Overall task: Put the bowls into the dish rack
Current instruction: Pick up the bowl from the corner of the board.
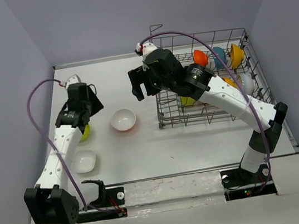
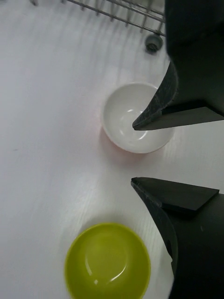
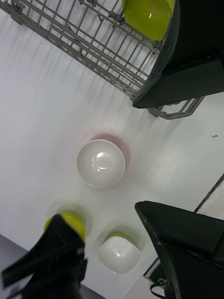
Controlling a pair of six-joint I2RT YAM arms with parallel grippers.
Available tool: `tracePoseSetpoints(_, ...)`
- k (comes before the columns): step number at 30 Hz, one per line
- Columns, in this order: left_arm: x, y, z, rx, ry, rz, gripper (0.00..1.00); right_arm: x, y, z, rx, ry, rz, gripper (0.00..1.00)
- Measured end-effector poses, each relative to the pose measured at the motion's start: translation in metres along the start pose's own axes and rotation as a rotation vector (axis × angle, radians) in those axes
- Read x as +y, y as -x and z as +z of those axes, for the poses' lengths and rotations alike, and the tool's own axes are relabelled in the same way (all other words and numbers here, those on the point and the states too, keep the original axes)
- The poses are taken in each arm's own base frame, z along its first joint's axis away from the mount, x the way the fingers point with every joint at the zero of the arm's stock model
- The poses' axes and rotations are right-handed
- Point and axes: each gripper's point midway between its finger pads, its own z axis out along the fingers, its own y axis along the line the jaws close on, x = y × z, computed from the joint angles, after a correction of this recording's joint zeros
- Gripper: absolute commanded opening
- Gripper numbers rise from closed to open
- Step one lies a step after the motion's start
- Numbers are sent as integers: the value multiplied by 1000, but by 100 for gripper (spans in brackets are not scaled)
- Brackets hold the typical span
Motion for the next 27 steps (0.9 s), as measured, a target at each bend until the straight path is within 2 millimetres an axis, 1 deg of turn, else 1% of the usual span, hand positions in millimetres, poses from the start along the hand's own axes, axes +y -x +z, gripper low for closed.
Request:
tracePoseSetpoints(1, 6, 23, -10, -59, -7, -36, 58, 2, 2, 1, -3, -7, -6, 86)
tracePoseSetpoints(3, 21, 60, -26, -154, -4, -97, 59, 4, -1, 6, 5, -15, -12, 85)
tracePoseSetpoints(5, 49, 92, -38, -231, 30, -169, 60, 13, -8, 15, 20, -19, -32, 85)
tracePoseSetpoints(6, 61, 103, -42, -257, 49, -194, 61, 19, -12, 20, 28, -18, -43, 85)
tracePoseSetpoints(8, 75, 117, -48, -288, 69, -222, 62, 30, -21, 30, 47, -21, -71, 84)
tracePoseSetpoints(9, 78, 122, -51, -297, 72, -231, 62, 37, -26, 35, 57, -20, -85, 83)
tracePoseSetpoints(10, 81, 129, -56, -312, 70, -239, 62, 49, -37, 45, 75, -17, -111, 82)
tracePoseSetpoints(11, 82, 135, -60, -326, 65, -245, 62, 55, -42, 50, 84, -16, -124, 79)
tracePoseSetpoints(12, 82, 141, -64, -336, 54, -250, 62, 63, -52, 59, 104, -14, -144, 79)
tracePoseSetpoints(13, 81, 146, -67, -346, 39, -252, 62, 70, -62, 68, 122, -11, -161, 78)
tracePoseSetpoints(14, 79, 152, -70, -360, 19, -256, 62, 75, -69, 75, 135, -10, -173, 74)
tracePoseSetpoints(15, 77, 155, -71, -366, 4, -260, 62, 81, -82, 86, 158, -9, -192, 71)
tracePoseSetpoints(16, 76, 155, -71, -366, -8, -263, 62, 83, -92, 93, 179, -12, -205, 70)
tracePoseSetpoints(17, 75, 155, -71, -364, -20, -268, 62, 84, -105, 103, 206, -21, -223, 69)
tracePoseSetpoints(21, 68, 155, -71, -357, -62, -274, 63, 80, -140, 130, 278, -47, -260, 66)
tracePoseSetpoints(23, 66, 156, -71, -358, -77, -271, 63, 78, -150, 138, 295, -54, -267, 65)
tracePoseSetpoints(27, 63, 156, -71, -352, -93, -268, 63, 77, -160, 150, 306, -60, -277, 63)
